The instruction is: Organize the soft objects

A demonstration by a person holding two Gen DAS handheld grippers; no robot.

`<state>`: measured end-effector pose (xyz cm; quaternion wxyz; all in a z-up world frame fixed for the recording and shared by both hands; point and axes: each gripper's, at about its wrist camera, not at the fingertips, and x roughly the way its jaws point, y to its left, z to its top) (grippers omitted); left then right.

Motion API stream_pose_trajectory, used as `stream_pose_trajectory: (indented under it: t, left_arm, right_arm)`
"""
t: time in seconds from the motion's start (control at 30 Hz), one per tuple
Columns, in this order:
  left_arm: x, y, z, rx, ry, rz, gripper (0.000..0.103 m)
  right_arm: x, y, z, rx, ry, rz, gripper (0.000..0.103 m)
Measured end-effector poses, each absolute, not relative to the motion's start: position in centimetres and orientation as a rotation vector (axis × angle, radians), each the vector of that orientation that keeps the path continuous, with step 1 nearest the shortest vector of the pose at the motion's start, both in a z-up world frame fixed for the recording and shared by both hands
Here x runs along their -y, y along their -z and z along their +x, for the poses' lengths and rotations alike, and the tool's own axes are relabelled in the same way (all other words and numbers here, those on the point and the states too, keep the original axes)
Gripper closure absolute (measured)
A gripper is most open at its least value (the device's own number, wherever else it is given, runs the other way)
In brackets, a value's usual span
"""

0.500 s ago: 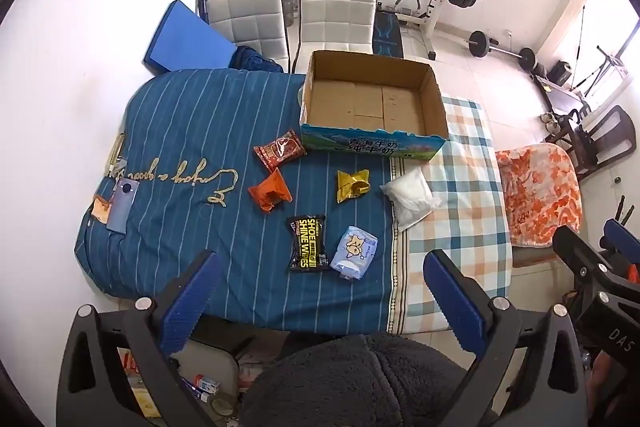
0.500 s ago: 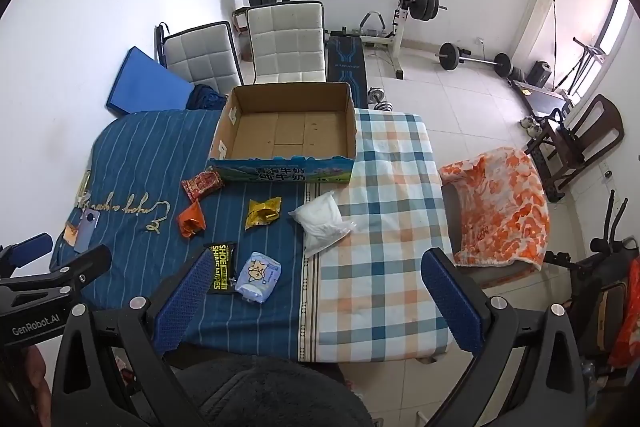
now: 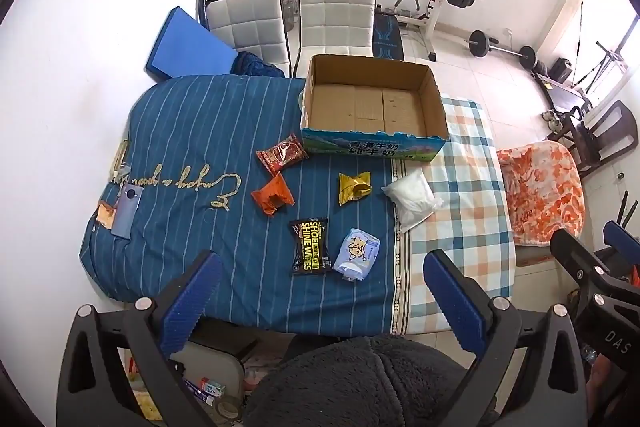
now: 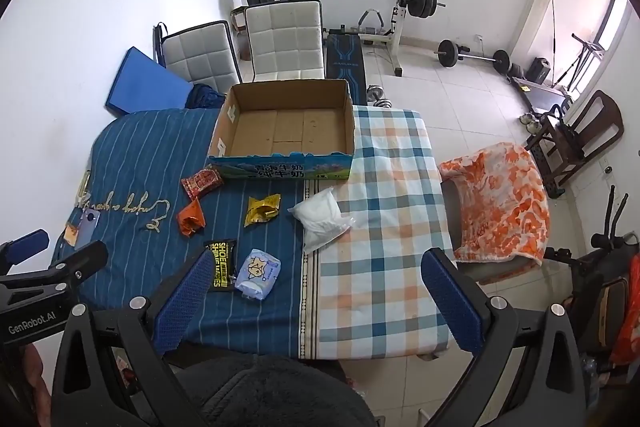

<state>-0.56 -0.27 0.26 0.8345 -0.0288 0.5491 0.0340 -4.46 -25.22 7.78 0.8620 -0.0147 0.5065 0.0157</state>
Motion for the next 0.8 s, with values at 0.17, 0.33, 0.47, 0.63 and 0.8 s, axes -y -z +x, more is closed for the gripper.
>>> stream_pose_trajectory:
  t: [0.17, 0.33, 0.47, 0.63, 0.8]
  left_arm:
    - [0.16, -0.50, -0.34, -1.161, -0.071, -0.061, 0.000]
    - [0.44, -0.73, -0.23, -1.155, -0.068, -0.054, 0.000]
    - [0.48, -0.69, -0.37, -1.155, -0.072, -0.056, 0.000]
    - [0.61, -0.94, -0.09, -1.154, -0.072, -0.054, 0.000]
    - [0.91, -1.13, 0.18, -1.150, -0.067, -0.046, 0.000]
  right_arm:
    - [25.51, -8.15, -4.84, -1.058, -0.026, -0.028, 0.000]
    - [25.51, -8.43, -4.84, -1.058, -0.025, -0.025, 0.000]
    - [25.55, -8.55, -4.75, -1.056, -0.018, -0.024, 0.000]
    - [25.55, -8.71, -4.67, -1.055, -0.010, -0.024, 0.000]
    - [25.81, -8.55, -4.71, -1.040, -0.004, -0.027, 0.000]
